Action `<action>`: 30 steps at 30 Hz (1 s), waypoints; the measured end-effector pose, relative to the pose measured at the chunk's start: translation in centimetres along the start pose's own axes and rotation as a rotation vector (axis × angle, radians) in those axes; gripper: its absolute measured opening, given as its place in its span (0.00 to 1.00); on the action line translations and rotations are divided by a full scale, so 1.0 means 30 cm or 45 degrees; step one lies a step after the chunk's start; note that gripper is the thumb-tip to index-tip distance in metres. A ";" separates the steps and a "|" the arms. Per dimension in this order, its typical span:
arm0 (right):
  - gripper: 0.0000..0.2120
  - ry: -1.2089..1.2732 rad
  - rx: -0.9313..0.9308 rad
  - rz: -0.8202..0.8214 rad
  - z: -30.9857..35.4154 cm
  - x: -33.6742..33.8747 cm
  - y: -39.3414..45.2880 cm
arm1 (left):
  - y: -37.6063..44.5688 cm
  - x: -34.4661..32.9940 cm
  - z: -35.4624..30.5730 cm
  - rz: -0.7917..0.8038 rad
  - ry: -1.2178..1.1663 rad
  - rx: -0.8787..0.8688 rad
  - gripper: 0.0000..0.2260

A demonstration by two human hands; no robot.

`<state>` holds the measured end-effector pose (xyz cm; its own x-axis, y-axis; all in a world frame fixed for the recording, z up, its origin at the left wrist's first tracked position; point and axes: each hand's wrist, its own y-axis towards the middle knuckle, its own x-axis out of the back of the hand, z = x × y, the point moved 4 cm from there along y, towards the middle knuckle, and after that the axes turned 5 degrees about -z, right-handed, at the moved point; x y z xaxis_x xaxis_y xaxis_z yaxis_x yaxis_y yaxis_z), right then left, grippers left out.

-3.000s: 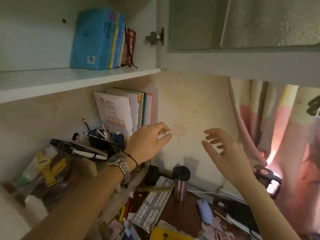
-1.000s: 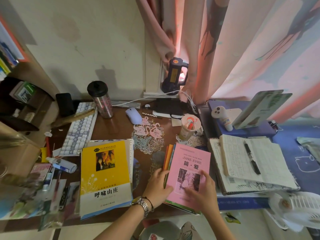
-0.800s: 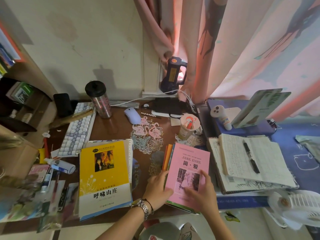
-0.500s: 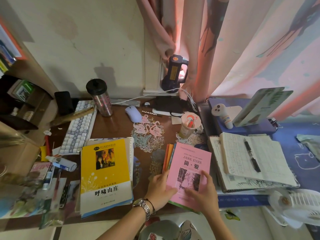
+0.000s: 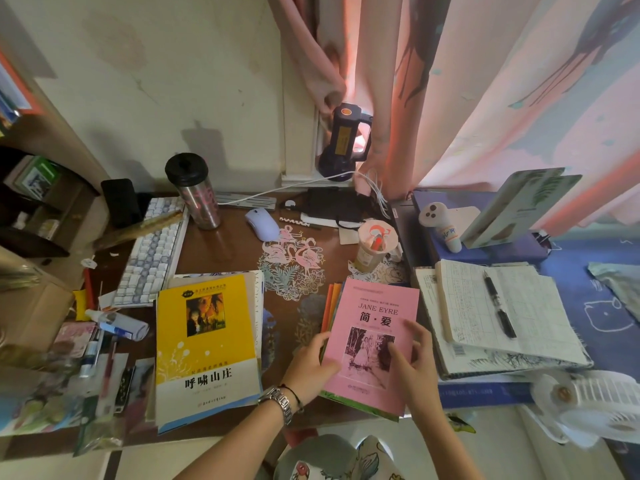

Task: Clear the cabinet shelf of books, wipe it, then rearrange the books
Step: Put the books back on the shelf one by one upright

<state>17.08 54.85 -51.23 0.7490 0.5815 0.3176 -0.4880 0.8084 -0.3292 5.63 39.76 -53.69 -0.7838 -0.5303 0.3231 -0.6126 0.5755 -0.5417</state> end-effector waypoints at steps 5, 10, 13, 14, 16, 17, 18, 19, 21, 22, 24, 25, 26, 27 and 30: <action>0.20 0.162 -0.011 0.053 0.021 0.008 -0.010 | 0.000 0.000 -0.010 0.001 -0.067 0.011 0.22; 0.21 0.307 0.005 0.080 0.050 0.030 -0.012 | 0.001 0.022 -0.031 -0.072 -0.278 0.039 0.23; 0.21 0.412 -0.038 0.118 0.068 0.035 -0.008 | -0.001 0.040 -0.061 -0.058 -0.443 0.049 0.27; 0.21 0.441 -0.051 0.128 0.073 0.035 -0.007 | 0.001 0.051 -0.073 -0.063 -0.497 0.028 0.28; 0.21 0.488 -0.064 0.142 0.082 0.031 -0.008 | -0.002 0.079 -0.102 -0.089 -0.543 -0.029 0.27; 0.21 0.511 -0.067 0.145 0.089 0.027 -0.010 | -0.006 0.095 -0.117 -0.105 -0.546 -0.061 0.27; 0.22 0.529 -0.067 0.147 0.099 0.020 -0.012 | -0.009 0.112 -0.132 -0.121 -0.540 -0.090 0.28; 0.25 0.546 -0.071 0.145 0.109 0.011 -0.013 | -0.012 0.129 -0.143 -0.130 -0.534 -0.113 0.28; 0.30 0.568 -0.082 0.142 0.135 -0.011 -0.013 | -0.026 0.164 -0.171 -0.150 -0.546 -0.166 0.26; 0.31 0.570 -0.082 0.154 0.151 -0.024 -0.013 | -0.034 0.183 -0.182 -0.162 -0.558 -0.207 0.24; 0.29 0.557 -0.055 0.214 0.191 -0.056 -0.013 | -0.055 0.226 -0.206 -0.183 -0.562 -0.270 0.24; 0.27 0.561 -0.040 0.250 0.215 -0.074 -0.015 | -0.067 0.252 -0.215 -0.199 -0.554 -0.296 0.24; 0.26 0.571 -0.026 0.282 0.240 -0.093 -0.015 | -0.081 0.279 -0.223 -0.218 -0.545 -0.319 0.25; 0.26 0.583 -0.018 0.306 0.263 -0.112 -0.014 | -0.094 0.308 -0.228 -0.238 -0.546 -0.338 0.25; 0.24 0.571 0.020 0.374 0.339 -0.178 -0.014 | -0.142 0.397 -0.249 -0.315 -0.538 -0.363 0.26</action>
<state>8.71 52.34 -43.75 0.6959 0.6903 -0.1980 -0.7101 0.6204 -0.3330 -1.86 35.66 -41.74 -0.5410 -0.8399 0.0433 -0.8219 0.5170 -0.2391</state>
